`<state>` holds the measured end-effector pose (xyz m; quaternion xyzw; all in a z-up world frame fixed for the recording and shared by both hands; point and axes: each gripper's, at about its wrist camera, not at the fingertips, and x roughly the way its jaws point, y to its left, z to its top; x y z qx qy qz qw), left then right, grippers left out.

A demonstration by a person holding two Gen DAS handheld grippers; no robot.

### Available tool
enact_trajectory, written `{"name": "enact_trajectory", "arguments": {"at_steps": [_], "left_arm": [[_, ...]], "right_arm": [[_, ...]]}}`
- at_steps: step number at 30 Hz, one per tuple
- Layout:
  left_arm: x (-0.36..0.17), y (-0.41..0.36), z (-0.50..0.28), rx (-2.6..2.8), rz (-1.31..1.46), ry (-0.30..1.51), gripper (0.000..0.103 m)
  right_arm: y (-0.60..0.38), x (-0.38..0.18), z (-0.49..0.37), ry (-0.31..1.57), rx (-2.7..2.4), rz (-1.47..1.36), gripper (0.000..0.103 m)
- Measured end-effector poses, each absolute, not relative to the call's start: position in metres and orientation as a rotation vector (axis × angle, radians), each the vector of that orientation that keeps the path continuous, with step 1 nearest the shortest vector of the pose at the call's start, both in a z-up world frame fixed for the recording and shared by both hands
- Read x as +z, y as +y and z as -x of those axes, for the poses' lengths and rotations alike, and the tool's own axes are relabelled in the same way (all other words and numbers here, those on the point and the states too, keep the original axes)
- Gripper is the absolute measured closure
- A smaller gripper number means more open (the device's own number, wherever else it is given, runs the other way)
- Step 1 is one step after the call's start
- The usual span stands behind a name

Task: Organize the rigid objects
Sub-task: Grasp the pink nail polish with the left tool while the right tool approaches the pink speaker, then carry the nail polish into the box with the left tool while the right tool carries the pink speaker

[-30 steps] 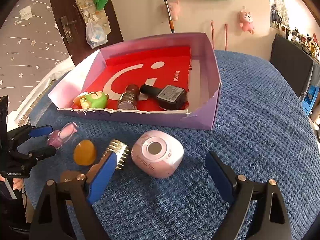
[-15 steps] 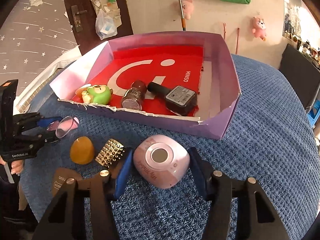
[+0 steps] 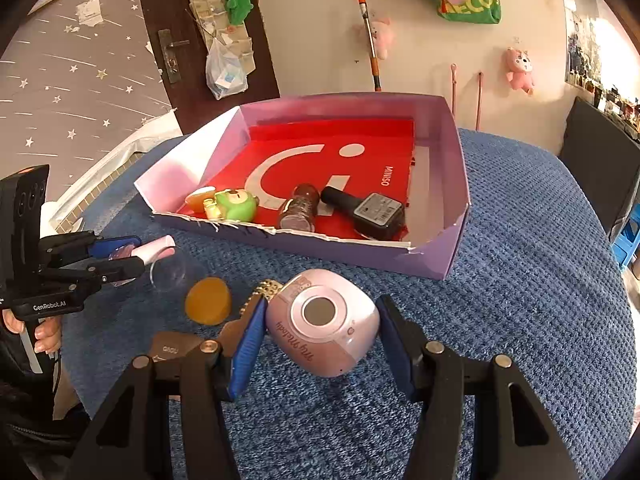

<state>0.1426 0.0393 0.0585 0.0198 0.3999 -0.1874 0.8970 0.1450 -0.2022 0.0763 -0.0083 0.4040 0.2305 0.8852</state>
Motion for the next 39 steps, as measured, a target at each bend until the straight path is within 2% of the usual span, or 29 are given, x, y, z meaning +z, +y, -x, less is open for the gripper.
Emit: {"name": "enact_trajectory", "arguments": {"at_steps": [15, 26, 32, 39], "left_arm": [[0.081, 0.043, -0.142, -0.392, -0.027, 0.793, 0.064], [0.12, 0.02, -0.208, -0.462, -0.028, 0.79, 0.065], [0.108, -0.001, -0.265, -0.48, -0.056, 0.875, 0.065], [0.076, -0.012, -0.311, -0.472, -0.07, 0.989, 0.065]], "right_arm": [[-0.2, 0.081, -0.144, 0.838, 0.489, 0.004, 0.045], [-0.192, 0.123, -0.195, 0.805, 0.491, 0.02, 0.045], [-0.179, 0.124, -0.246, 0.844, 0.464, 0.079, 0.045], [-0.161, 0.101, -0.301, 0.945, 0.422, 0.173, 0.045]]}}
